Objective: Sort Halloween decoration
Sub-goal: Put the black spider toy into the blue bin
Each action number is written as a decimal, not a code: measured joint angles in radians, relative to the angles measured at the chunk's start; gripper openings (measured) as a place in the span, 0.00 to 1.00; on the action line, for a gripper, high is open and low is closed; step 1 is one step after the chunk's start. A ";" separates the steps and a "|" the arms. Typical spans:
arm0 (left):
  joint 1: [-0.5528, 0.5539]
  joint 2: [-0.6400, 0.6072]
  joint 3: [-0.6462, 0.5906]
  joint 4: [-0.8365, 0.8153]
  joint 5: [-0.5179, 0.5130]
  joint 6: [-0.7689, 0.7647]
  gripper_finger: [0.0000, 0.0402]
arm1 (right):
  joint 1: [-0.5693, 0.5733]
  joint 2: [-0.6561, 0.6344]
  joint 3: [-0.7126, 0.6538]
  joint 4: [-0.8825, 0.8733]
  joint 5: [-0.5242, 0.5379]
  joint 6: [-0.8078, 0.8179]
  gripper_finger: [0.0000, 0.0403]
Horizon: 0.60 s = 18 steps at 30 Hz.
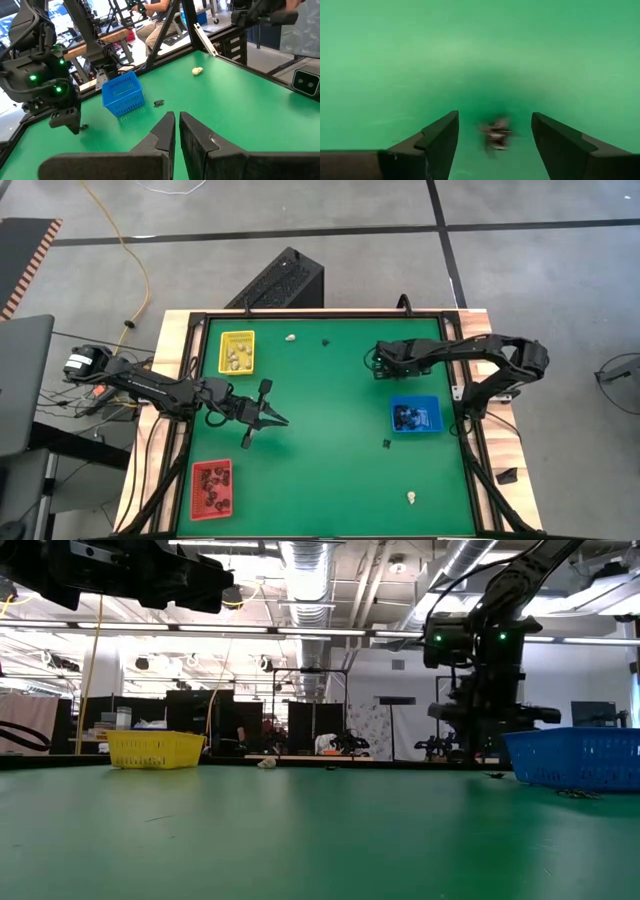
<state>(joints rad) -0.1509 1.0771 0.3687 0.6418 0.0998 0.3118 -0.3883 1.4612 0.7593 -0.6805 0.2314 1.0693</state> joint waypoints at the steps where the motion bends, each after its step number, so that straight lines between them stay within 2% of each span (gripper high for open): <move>1: 0.000 0.000 0.000 0.000 0.000 0.000 0.04 | 0.001 0.000 0.000 -0.017 0.012 0.012 0.70; 4: 0.000 0.000 0.000 0.000 0.000 0.000 0.04 | 0.012 0.000 -0.003 -0.038 0.035 0.042 0.70; 10: 0.000 0.000 0.000 0.003 0.020 -0.001 0.04 | 0.019 -0.006 -0.105 0.149 0.020 0.083 0.70; 13: 0.000 0.000 0.000 0.003 0.027 -0.002 0.04 | 0.039 -0.006 -0.139 0.171 0.036 0.136 0.70; 18: 0.000 0.000 0.000 0.003 0.027 -0.003 0.04 | 0.096 -0.004 -0.142 0.169 0.091 0.176 0.63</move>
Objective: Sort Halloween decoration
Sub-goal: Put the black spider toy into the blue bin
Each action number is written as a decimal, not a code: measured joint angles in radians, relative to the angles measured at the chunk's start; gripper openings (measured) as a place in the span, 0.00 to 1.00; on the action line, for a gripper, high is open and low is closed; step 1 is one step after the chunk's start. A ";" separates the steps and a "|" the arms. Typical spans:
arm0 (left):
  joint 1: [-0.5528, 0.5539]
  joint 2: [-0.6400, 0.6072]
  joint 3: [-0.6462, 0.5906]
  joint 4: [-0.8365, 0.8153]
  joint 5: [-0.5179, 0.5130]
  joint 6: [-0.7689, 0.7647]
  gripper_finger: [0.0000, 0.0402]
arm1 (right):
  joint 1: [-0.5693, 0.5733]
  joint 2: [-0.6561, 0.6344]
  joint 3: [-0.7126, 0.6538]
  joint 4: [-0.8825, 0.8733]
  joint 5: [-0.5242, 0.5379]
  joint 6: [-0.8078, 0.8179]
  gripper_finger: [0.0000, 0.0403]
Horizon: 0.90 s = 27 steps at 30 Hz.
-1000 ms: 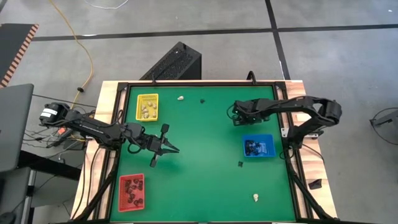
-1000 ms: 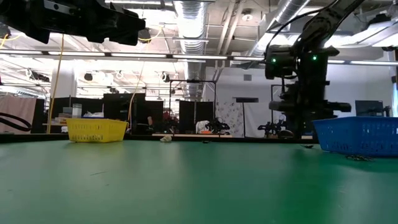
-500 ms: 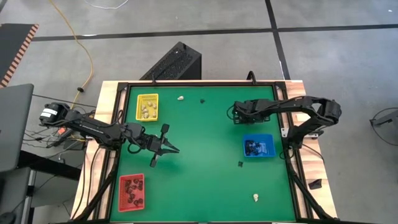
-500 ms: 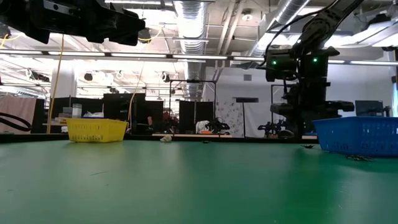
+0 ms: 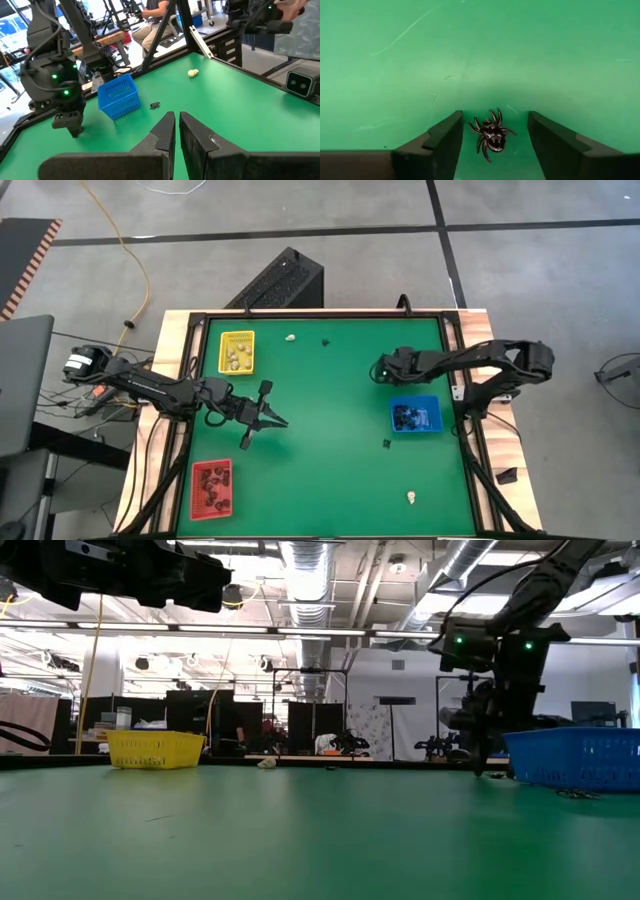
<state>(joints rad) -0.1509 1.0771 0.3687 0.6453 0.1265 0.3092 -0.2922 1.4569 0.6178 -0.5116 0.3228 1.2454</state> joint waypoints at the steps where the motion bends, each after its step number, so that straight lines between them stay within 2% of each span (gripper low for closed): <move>1: 0.000 0.000 0.000 0.000 0.000 0.000 0.04 | 0.011 0.000 0.000 -0.004 0.011 0.013 0.60; 9: 0.000 0.000 0.000 0.000 0.000 0.008 0.04 | 0.061 0.002 -0.002 -0.014 0.041 0.052 0.35; 13: 0.000 0.000 0.000 0.000 0.000 0.008 0.04 | 0.063 0.004 0.019 -0.035 0.032 0.042 0.25; 17: 0.000 0.000 0.000 0.000 -0.001 0.007 0.04 | 0.065 0.007 0.075 -0.094 0.012 0.015 0.22; 27: 0.000 0.000 0.000 -0.005 -0.001 0.008 0.04 | 0.080 0.006 0.229 -0.171 0.026 -0.098 0.21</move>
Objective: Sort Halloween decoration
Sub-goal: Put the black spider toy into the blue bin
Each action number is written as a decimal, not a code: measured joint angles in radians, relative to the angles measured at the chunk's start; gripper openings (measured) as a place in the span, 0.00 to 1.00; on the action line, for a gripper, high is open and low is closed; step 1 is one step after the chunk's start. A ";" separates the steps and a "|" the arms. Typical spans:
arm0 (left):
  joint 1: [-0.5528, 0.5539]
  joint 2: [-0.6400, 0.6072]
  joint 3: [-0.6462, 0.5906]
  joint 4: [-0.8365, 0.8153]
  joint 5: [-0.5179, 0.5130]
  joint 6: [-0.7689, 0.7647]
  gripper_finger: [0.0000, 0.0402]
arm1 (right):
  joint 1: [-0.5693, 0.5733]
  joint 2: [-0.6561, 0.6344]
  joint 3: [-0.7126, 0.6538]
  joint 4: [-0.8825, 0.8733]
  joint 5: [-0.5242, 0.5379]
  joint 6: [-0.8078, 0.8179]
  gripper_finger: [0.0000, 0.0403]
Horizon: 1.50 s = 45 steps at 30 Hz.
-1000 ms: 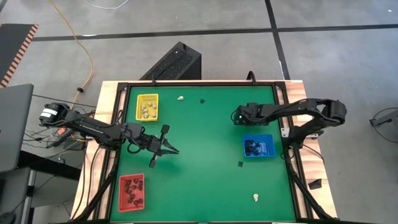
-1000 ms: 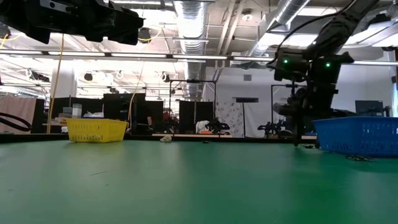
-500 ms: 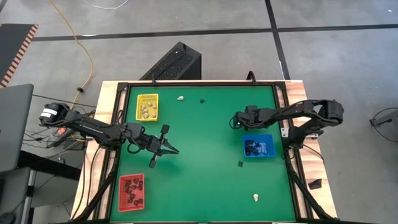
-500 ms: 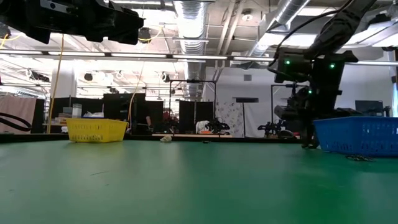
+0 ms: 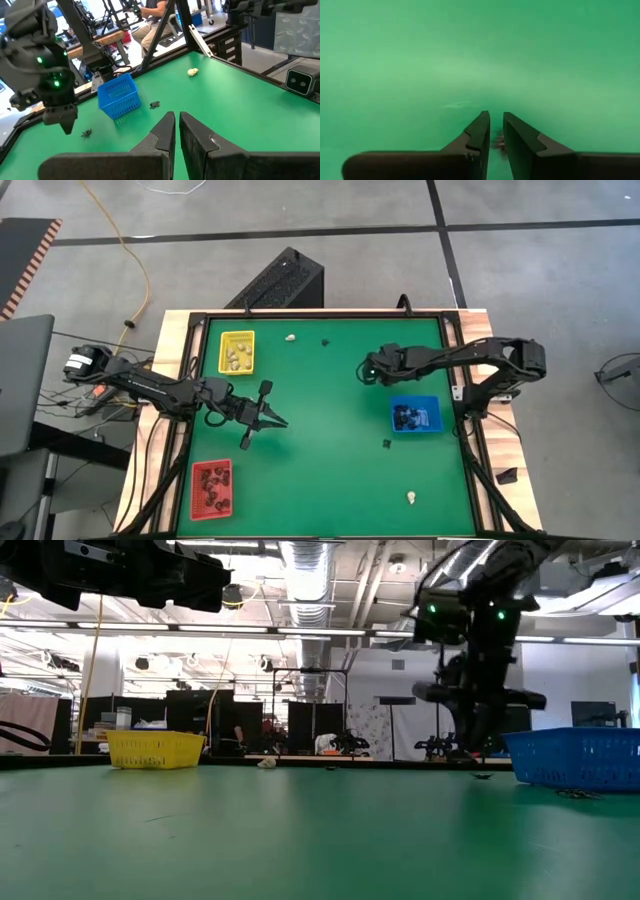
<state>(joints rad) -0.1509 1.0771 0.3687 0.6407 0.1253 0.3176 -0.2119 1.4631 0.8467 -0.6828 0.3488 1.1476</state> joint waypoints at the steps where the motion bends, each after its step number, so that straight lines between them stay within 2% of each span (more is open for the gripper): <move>1: 0.000 0.000 0.000 0.000 0.000 0.000 0.04 | 0.008 0.000 0.018 -0.010 0.000 -0.008 0.21; 6: 0.000 0.000 0.000 -0.002 0.000 0.000 0.04 | 0.057 -0.002 0.066 -0.085 -0.011 -0.018 0.21; 11: 0.000 0.000 0.000 -0.001 0.000 0.001 0.04 | 0.059 -0.002 0.063 -0.163 -0.009 0.053 0.24; 16: 0.000 0.000 0.000 0.001 0.000 -0.005 0.04 | 0.059 -0.002 0.039 -0.133 -0.009 0.057 0.36; 22: 0.000 0.000 0.000 0.004 0.001 -0.006 0.04 | 0.053 -0.002 -0.070 -0.031 -0.015 0.103 0.54; 26: 0.000 0.000 0.000 0.003 0.001 -0.006 0.04 | 0.047 -0.002 -0.103 0.060 -0.036 0.101 0.60; 31: 0.000 0.000 0.000 0.003 0.002 -0.005 0.04 | 0.048 -0.002 -0.140 0.161 -0.056 0.084 0.60; 39: 0.000 0.000 0.000 0.001 0.002 0.000 0.04 | 0.049 -0.003 -0.168 0.168 -0.036 0.099 0.58; 45: 0.000 0.000 0.000 0.001 0.002 0.000 0.04 | 0.048 -0.003 -0.169 0.165 -0.030 0.085 0.48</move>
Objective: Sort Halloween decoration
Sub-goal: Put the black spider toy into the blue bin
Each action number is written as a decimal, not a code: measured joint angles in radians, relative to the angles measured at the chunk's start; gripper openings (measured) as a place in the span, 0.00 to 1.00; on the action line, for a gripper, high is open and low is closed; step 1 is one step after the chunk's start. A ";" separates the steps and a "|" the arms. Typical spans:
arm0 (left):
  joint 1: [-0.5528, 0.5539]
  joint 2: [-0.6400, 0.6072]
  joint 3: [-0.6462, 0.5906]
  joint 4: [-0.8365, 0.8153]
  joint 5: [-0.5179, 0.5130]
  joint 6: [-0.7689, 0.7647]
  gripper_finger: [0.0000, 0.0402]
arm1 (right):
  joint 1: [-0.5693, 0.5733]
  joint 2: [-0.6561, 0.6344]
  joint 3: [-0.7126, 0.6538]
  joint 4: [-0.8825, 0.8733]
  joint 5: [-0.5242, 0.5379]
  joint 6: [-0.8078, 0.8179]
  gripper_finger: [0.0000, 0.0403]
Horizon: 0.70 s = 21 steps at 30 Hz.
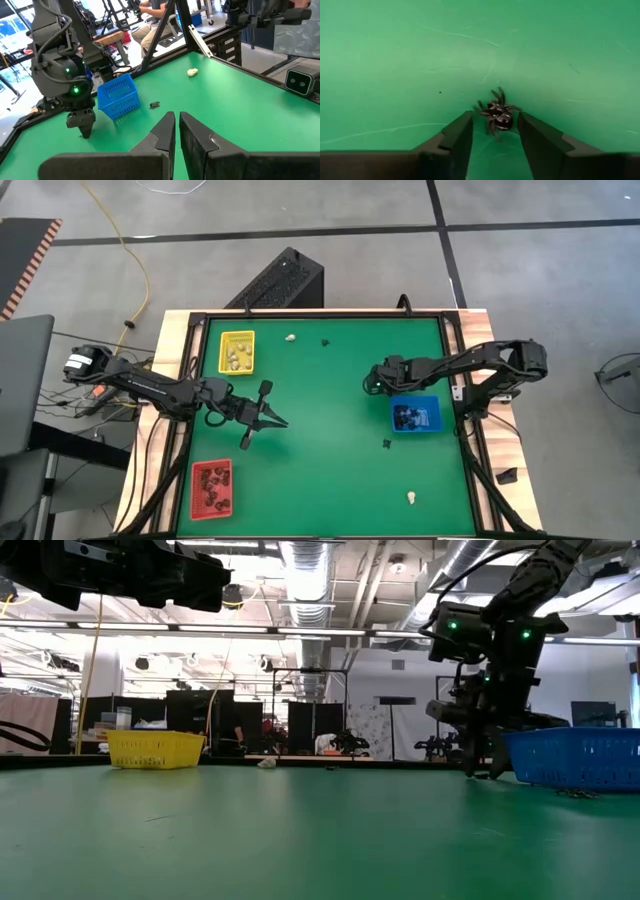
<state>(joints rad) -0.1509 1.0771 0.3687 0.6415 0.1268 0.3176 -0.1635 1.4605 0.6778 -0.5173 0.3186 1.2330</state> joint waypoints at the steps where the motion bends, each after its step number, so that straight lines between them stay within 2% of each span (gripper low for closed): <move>1: 0.000 0.000 0.000 0.000 0.000 0.000 0.04 | -0.001 0.000 0.000 0.000 0.001 -0.002 0.45; 5: 0.000 0.000 0.000 0.000 0.000 0.000 0.04 | -0.002 0.000 -0.001 -0.001 0.002 -0.027 0.33; 9: 0.000 0.000 0.000 0.000 0.000 0.000 0.04 | -0.002 -0.001 -0.001 -0.002 0.003 -0.037 0.26; 21: 0.000 0.000 0.000 -0.003 -0.001 0.000 0.04 | 0.003 -0.001 0.126 -0.002 -0.038 -0.147 0.24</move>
<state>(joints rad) -0.1509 1.0771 0.3687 0.6383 0.1261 0.3180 -0.1602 1.4593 0.8034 -0.5190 0.2811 1.0859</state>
